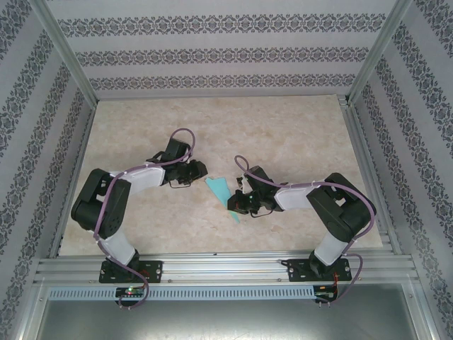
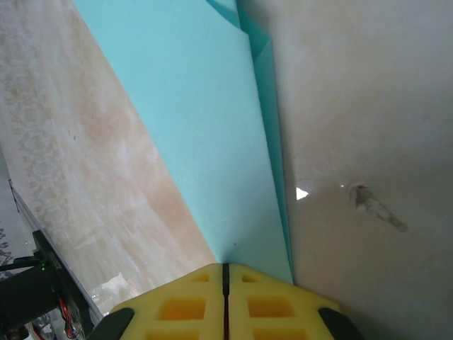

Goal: Fold a paper plane with a square sheet of paper (pick it up from the middle)
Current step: Fold the wing for the fifth time at the center of the table.

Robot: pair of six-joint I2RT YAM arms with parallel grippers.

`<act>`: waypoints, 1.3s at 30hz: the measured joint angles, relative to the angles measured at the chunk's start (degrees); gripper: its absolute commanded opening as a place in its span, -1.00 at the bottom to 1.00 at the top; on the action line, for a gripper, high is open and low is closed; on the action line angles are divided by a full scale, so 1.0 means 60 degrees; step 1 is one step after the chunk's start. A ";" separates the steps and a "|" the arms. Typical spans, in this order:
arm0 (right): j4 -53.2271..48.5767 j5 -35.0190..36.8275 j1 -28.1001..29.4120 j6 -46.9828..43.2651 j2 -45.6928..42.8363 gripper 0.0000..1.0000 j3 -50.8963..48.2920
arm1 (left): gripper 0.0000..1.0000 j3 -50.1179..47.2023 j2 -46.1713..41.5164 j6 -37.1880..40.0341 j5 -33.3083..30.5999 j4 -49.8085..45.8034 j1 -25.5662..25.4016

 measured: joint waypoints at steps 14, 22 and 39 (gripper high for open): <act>-0.0033 0.0000 0.0000 0.0011 0.0000 -0.84 0.0018 | -0.37 0.0000 0.0958 -0.0372 0.1388 0.1151 -0.1188; -0.0321 0.0069 0.0007 0.0040 -0.0044 -0.81 0.0146 | -0.40 -0.0004 0.1504 -0.0514 0.1184 0.1162 -0.1188; -0.1198 0.0346 0.0306 0.0321 0.0233 -0.86 0.1730 | -0.40 -0.0011 0.1523 -0.0550 0.1206 0.1206 -0.1188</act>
